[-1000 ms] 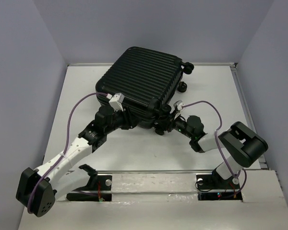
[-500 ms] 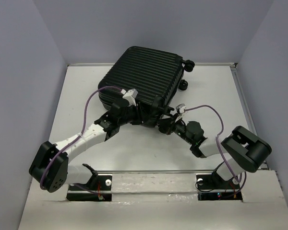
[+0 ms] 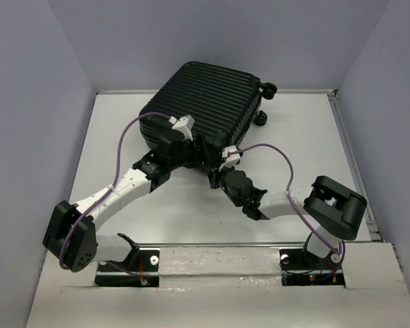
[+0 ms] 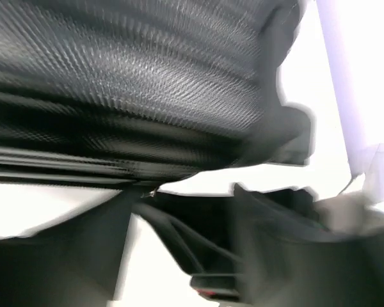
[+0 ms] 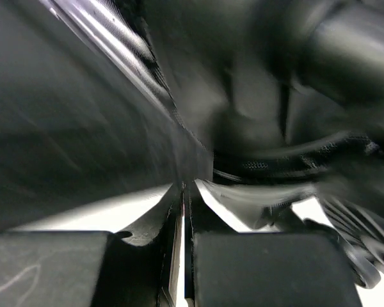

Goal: Pack the luggage

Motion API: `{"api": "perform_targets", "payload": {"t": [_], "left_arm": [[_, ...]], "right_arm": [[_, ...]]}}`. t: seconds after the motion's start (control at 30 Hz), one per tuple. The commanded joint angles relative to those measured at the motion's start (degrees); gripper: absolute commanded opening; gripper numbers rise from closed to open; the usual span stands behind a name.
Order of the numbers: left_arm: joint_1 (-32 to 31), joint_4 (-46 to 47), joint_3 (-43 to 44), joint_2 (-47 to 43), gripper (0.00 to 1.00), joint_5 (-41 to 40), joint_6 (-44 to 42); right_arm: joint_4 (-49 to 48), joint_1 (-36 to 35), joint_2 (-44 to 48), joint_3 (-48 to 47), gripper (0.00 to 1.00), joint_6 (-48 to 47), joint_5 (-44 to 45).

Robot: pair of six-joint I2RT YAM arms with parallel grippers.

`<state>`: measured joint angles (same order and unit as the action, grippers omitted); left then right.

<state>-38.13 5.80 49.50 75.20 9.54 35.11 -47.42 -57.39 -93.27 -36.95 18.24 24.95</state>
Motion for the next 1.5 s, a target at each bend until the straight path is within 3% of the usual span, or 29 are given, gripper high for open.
{"api": "perform_targets", "payload": {"t": [0.0,0.03,0.1,0.13,0.2,0.23,0.3,0.4,0.6,0.67,0.83,0.97,1.07,1.23,1.33,1.47], "left_arm": [[3.57,-5.92,10.52,-11.80,0.87,-1.80,-4.60],[4.98,-9.55,14.28,-13.40,0.98,-4.68,-5.75],[10.68,-17.21,17.99,-15.51,0.99,-7.51,-8.91],[16.45,-20.10,20.44,-15.26,0.99,-7.08,-10.66],[22.80,-21.27,21.52,-12.99,0.99,-4.11,-11.90],[29.01,-21.27,21.35,-11.75,0.99,-2.53,-12.35],[34.24,-19.61,20.73,-7.29,0.99,4.04,-12.26],[39.43,-18.28,22.57,-1.74,0.99,6.28,-12.87],[40.85,-15.74,30.83,13.03,0.99,13.38,-14.02],[40.77,-14.77,34.33,18.63,0.99,20.66,-13.76],[39.28,-13.11,35.59,27.54,0.99,25.35,-12.97],[34.44,-4.76,25.76,27.37,0.94,27.73,-9.80],[30.66,2.62,15.13,24.83,0.75,28.34,-5.07],[30.66,16.13,-4.27,14.74,0.44,27.20,4.16],[28.91,21.25,-15.17,7.88,0.34,26.94,7.85],[25.65,26.70,-26.71,-1.44,0.29,25.53,10.40]], "right_arm": [[-1.80,-2.12,-0.16,-3.66,0.07,4.60,2.38],[-1.19,-2.12,0.19,-3.22,0.07,5.22,2.21],[-1.01,-2.12,1.43,-1.90,0.07,6.02,1.25],[0.30,-2.12,1.86,-1.72,0.07,6.28,0.98],[2.14,-2.12,2.74,-1.63,0.07,6.54,-0.07],[2.76,-2.12,2.92,-1.63,0.07,6.63,-0.51],[2.77,-2.12,2.92,-1.11,0.07,6.98,-1.56],[3.03,-2.12,2.48,-0.93,0.07,7.07,-2.62],[4.17,-2.12,4.06,0.82,0.07,6.81,-4.38],[4.70,-2.12,4.33,1.26,0.07,6.63,-6.21],[5.14,-2.12,4.59,2.49,0.07,7.42,-7.81],[7.07,-2.12,5.73,2.41,0.07,7.60,-8.42],[10.24,-2.12,7.31,1.27,0.07,7.51,-9.57],[15.23,-2.12,11.70,1.26,0.07,7.34,-10.27],[19.45,-2.12,12.42,0.22,0.07,7.43,-11.06],[20.09,-2.12,9.18,-3.64,0.07,8.13,-15.09]]}}
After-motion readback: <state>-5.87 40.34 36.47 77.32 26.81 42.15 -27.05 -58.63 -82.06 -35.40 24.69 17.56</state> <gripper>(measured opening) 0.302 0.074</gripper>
